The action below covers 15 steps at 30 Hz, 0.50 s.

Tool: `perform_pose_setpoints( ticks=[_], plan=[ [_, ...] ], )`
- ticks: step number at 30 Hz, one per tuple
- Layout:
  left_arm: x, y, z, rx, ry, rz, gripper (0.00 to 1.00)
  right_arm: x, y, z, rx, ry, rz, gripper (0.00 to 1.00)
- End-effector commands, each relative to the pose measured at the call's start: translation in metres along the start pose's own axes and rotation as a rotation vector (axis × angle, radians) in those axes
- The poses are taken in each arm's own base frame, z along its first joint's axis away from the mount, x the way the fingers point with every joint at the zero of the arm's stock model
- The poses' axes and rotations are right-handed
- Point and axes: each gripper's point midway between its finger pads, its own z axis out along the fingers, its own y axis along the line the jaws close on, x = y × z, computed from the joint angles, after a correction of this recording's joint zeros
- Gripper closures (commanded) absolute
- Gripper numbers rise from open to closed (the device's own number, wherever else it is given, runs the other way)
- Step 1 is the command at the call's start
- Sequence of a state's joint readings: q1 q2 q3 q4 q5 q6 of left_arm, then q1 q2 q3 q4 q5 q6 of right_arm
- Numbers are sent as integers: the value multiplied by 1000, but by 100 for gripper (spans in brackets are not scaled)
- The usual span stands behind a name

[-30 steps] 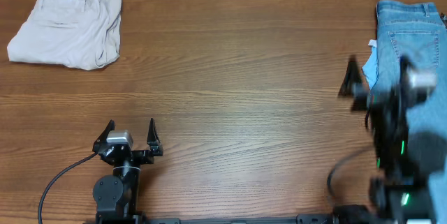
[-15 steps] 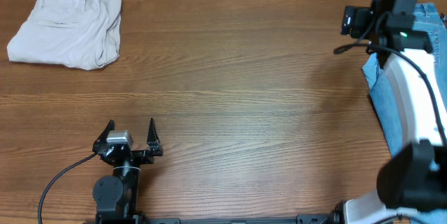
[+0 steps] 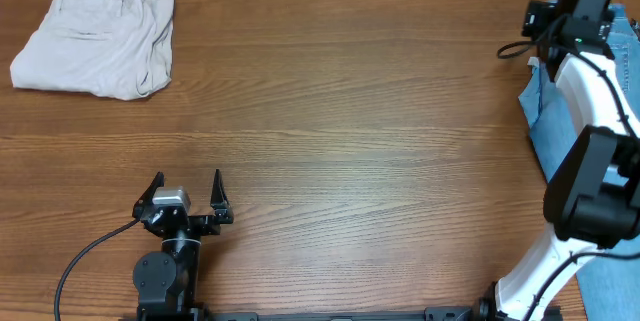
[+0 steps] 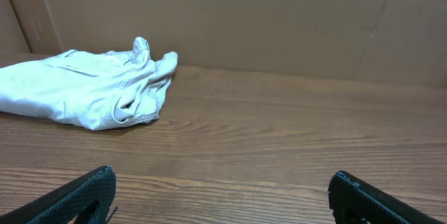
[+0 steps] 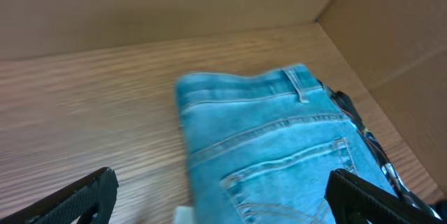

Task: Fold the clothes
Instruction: 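Reach the right gripper to the light-blue jeans waistband and grasp it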

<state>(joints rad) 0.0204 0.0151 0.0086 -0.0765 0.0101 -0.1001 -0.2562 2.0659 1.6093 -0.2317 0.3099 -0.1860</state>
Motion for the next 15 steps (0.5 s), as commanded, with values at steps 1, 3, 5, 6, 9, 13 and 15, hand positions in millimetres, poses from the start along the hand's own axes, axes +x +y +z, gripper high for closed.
perform_pose_setpoints(
  ticks=[1, 3, 5, 6, 9, 13, 15],
  plan=[
    [0, 3, 0, -17, -6, 18, 0, 5, 6, 22, -17, 21, -29, 0],
    [0, 3, 0, -17, -6, 18, 0, 9, 9, 32, -19, 32, -61, 0],
    [0, 3, 0, -17, -6, 18, 0, 13, 15, 41, -24, 40, -96, 0],
    [0, 3, 0, -17, -6, 18, 0, 16, 16, 46, -21, 47, -109, 0],
    [0, 3, 0, -17, -6, 18, 0, 29, 23, 63, -26, 73, -123, 0],
    [0, 3, 0, -17, -6, 18, 0, 44, 32, 77, -41, 90, -154, 0],
    [0, 3, 0, -17, -6, 18, 0, 48, 36, 81, -43, 90, -166, 0]
  ],
)
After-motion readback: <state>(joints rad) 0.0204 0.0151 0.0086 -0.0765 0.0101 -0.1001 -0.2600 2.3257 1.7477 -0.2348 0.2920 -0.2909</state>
